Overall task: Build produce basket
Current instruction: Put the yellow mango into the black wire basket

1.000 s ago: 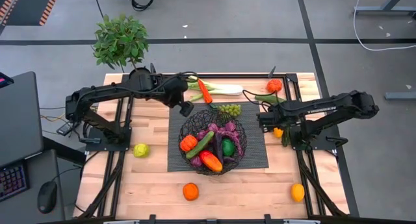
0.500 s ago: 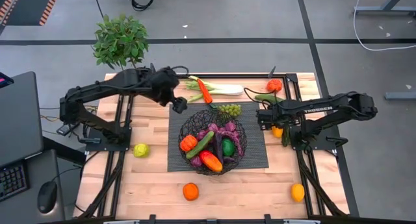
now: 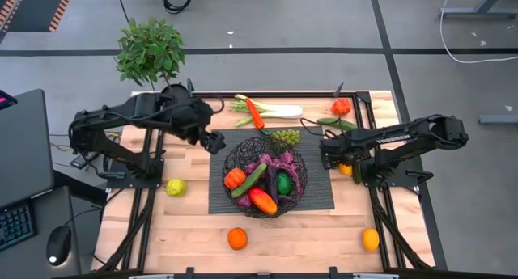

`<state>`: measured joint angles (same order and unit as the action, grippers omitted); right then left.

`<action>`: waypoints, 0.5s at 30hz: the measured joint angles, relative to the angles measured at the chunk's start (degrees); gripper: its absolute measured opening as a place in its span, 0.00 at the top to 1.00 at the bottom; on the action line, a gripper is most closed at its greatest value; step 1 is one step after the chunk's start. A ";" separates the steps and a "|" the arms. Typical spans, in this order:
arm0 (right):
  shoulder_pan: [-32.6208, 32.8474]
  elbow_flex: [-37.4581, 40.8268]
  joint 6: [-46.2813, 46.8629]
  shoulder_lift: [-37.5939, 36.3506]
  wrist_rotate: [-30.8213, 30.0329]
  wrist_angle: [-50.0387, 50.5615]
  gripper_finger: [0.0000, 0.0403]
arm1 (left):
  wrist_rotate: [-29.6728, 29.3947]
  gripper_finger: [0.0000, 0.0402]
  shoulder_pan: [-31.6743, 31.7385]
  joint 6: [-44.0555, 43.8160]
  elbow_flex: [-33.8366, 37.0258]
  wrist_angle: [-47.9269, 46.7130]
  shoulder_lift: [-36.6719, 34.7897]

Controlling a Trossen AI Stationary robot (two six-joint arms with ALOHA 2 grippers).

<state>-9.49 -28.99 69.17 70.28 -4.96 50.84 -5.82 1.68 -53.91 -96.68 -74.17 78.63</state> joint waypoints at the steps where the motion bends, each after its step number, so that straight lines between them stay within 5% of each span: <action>1: 0.27 -0.12 -0.41 -0.24 0.23 -0.03 0.37 | -0.07 0.01 -0.84 -1.10 0.00 -0.21 0.04; 4: 1.07 -0.20 -0.98 -0.26 -0.23 -1.54 0.46 | -0.18 0.01 -2.38 -2.53 0.00 -0.19 0.05; 15: 6.15 -5.62 -2.92 -3.92 1.17 -4.19 0.46 | 3.07 0.01 -5.91 -8.28 0.04 -0.15 0.24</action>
<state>-3.34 -34.61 66.26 66.35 -3.79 46.64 -2.76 -4.23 -62.19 -96.64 -74.32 78.87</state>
